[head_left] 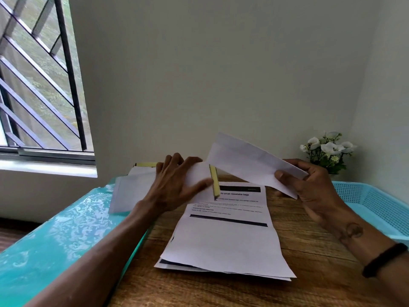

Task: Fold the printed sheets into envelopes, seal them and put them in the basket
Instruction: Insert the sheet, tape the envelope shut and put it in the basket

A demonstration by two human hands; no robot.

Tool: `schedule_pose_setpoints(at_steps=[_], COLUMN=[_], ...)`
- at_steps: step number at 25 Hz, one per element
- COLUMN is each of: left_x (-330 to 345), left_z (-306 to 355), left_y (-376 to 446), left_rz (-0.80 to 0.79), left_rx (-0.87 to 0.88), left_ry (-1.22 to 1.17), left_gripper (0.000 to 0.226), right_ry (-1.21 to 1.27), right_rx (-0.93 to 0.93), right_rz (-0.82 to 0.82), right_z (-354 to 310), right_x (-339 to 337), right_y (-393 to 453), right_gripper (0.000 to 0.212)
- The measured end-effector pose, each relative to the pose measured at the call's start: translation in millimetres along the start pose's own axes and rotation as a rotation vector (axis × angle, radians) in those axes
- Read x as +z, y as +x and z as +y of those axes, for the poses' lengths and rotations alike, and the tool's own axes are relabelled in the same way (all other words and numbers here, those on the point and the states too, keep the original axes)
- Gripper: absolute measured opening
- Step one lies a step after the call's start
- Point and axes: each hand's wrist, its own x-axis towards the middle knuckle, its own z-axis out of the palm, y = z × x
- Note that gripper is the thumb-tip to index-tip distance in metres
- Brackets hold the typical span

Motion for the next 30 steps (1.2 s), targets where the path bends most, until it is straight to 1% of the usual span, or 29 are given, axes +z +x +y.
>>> schedule_pose_setpoints(at_steps=[1, 3, 6, 9, 12, 14, 17, 20, 22, 24, 30], left_x=[-1.3, -3.8, -2.9, -0.5, 0.2, -1.3, -5.4, -6.8, -7.6, -8.5, -10.3], left_z=[3.3, 6.0, 0.8, -5.2, -7.0, -7.3, -5.5, -3.8, -5.5, -7.3, -8.1], left_y=[1.7, 4.7, 6.9, 9.6, 11.5, 10.8, 10.2, 10.6, 10.9, 11.2, 11.1], left_rz=[0.034, 0.100, 0.144, 0.127, 0.094, 0.085, 0.053, 0.033, 0.032, 0.045, 0.085], left_rx=[-0.022, -0.083, -0.125, -0.177, -0.243, -0.260, -0.290, -0.328, -0.354, -0.380, -0.389], left_ry=[-0.023, -0.089, -0.125, -0.170, -0.243, -0.269, -0.300, -0.332, -0.363, -0.409, -0.430], left_gripper=[0.061, 0.051, 0.057, 0.064, 0.069, 0.068, 0.061, 0.059, 0.059, 0.061, 0.061], right_ry=[-0.070, -0.182, -0.233, -0.255, -0.327, -0.362, -0.421, -0.575, -0.638, -0.662, -0.706], right_rx=[-0.020, -0.054, -0.172, -0.317, -0.379, -0.385, -0.401, -0.543, -0.630, -0.669, -0.678], right_rz=[0.011, 0.014, -0.023, -0.050, -0.106, -0.146, -0.130, -0.107, -0.098, -0.072, -0.026], right_z=[0.5, -1.2, -8.9, -15.4, -15.4, -13.9, -13.3, -10.9, -9.2, -9.5, -8.4], right_x=[-0.1, 0.7, 4.1, 7.7, 9.9, 9.9, 6.6, 8.2, 10.5, 11.5, 14.3], right_y=[-0.6, -1.6, -4.4, -5.1, -4.7, -4.5, -4.9, -9.8, -13.3, -14.8, -18.0], right_gripper=[0.020, 0.020, 0.027, 0.033, 0.036, 0.040, 0.050, 0.055, 0.050, 0.045, 0.040])
